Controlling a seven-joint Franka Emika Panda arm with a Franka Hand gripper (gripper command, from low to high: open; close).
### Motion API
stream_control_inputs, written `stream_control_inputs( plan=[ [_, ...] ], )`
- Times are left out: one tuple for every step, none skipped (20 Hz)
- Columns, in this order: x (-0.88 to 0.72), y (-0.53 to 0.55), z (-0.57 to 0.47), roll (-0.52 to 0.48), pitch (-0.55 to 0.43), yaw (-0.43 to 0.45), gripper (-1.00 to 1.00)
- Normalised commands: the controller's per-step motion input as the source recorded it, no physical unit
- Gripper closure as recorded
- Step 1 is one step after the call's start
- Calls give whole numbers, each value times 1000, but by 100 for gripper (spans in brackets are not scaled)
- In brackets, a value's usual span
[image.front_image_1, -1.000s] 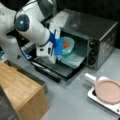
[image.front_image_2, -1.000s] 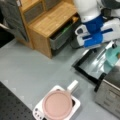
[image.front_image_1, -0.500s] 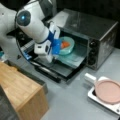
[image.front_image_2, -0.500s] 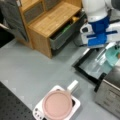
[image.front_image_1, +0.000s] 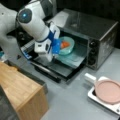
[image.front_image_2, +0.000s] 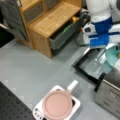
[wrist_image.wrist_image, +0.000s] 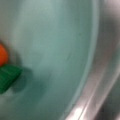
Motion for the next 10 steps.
stream_control_inputs(
  plan=[
    [-84, 206, -87, -93, -125, -173, -100],
    [-82, 202, -93, -85, -124, -171, -100],
    [-79, 200, -101, -83, -121, -172, -100],
    [-77, 199, -106, -78, -119, -174, -100],
    [-77, 195, -106, -70, -117, -171, -100],
    [-77, 189, -106, -73, -113, -171, -100],
    [-85, 165, -100, -50, -109, -162, -100],
    [-74, 166, -115, -52, -115, -165, -100],
    [-73, 152, -115, -44, -115, -162, -100],
    [-66, 149, -127, -43, -117, -164, -100]
  ],
)
